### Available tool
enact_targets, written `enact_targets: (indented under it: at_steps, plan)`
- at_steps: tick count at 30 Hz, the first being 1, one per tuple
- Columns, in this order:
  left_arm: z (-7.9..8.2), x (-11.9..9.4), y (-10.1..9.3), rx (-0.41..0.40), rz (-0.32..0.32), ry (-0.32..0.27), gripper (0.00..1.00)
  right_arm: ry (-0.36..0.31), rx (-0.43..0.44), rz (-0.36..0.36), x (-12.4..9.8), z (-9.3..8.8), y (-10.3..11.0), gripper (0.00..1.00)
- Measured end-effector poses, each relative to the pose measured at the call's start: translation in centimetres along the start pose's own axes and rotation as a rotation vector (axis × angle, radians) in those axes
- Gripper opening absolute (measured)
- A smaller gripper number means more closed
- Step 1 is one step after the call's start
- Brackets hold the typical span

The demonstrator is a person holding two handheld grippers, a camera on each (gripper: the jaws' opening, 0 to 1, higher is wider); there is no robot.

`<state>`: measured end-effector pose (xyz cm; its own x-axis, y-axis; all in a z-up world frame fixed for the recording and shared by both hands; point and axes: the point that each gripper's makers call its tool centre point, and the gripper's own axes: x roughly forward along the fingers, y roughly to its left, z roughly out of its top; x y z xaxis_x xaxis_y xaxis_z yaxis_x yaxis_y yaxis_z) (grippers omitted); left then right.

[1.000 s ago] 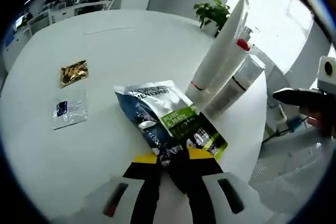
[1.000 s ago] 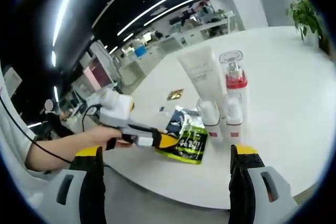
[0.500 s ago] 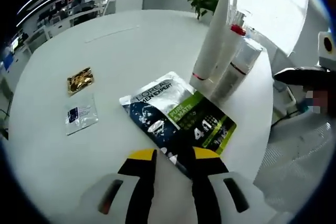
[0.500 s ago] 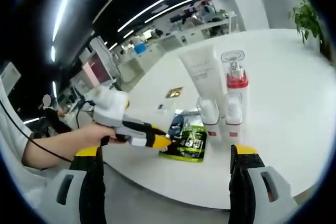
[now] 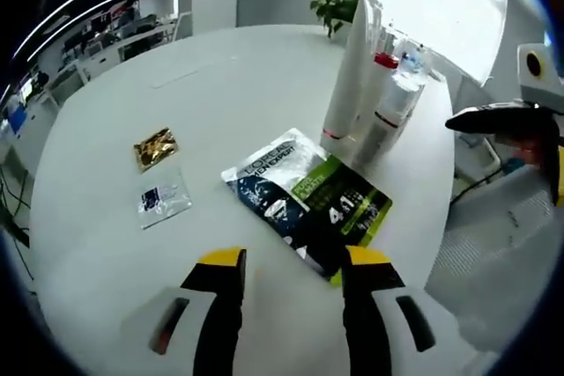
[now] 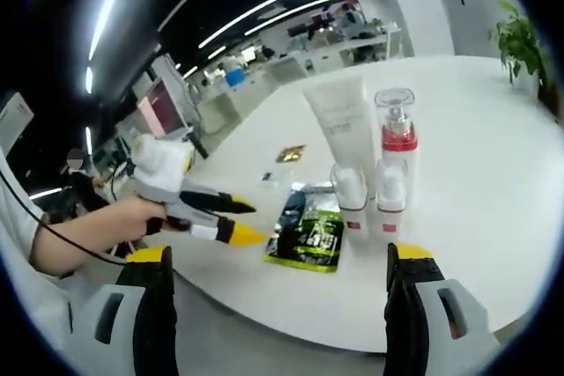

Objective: Arrange the skincare products in the storage area until every visible bottle or jar stands upright without overlapping.

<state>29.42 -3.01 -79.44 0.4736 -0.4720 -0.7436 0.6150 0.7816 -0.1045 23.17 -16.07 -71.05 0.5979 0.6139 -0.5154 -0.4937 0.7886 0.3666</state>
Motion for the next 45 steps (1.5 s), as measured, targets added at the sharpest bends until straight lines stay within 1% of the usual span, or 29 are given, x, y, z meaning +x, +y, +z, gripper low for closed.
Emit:
enact_targets:
  at_steps: [3,7,12,20,22,27,29,30,32,34,36,39,42,45]
  plan:
    - [-0.1,-1.2,-0.3,0.003,0.007,-0.003,0.53,0.003,-0.012,0.005,0.0,-0.1,0.2,0.99]
    - [-0.7,-2.5,0.2,-0.004,0.019,-0.006,0.61,0.005,-0.021,0.008,-0.1,-0.1,0.2,0.99]
    - [-1.5,-3.9,0.5,-0.016,0.028,-0.006,0.67,-0.006,-0.019,0.01,0.0,0.1,0.3,0.99]
    - [-3.6,-6.2,1.6,-0.047,0.054,0.017,0.76,-0.01,-0.022,0.01,0.0,0.2,0.3,0.99]
    - [-3.8,-6.7,1.3,-0.055,0.055,0.014,0.77,-0.009,-0.025,0.01,0.1,0.2,0.3,0.99]
    - [-4.2,-8.3,1.5,-0.09,0.057,-0.011,0.81,-0.008,-0.034,0.007,0.0,0.3,0.2,0.99]
    - [-3.3,-9.1,0.9,-0.107,0.046,-0.071,0.82,-0.007,-0.038,0.006,0.0,0.3,0.3,0.99]
    - [-3.0,-9.5,0.6,-0.113,0.045,-0.089,0.83,-0.006,-0.041,0.006,0.0,0.3,0.3,0.99]
    - [-2.8,-10.3,0.3,-0.12,0.039,-0.108,0.87,-0.006,-0.044,0.005,0.0,0.3,0.3,0.99]
    - [-2.9,-10.7,0.6,-0.123,0.044,-0.126,0.89,-0.006,-0.047,0.002,0.0,0.3,0.3,0.99]
    - [-2.9,-11.3,0.4,-0.125,0.049,-0.128,0.9,-0.008,-0.05,-0.002,0.0,0.3,0.2,0.99]
    - [-3.5,-11.7,0.9,-0.138,0.063,-0.121,0.93,-0.012,-0.051,-0.006,0.0,0.4,0.1,0.99]
    - [-3.9,-12.6,0.9,-0.152,0.091,-0.124,0.95,-0.018,-0.052,-0.009,-0.1,0.5,0.1,0.99]
    - [-4.5,-13.3,1.6,-0.164,0.109,-0.125,0.99,-0.026,-0.054,-0.011,-0.1,0.7,0.1,0.99]
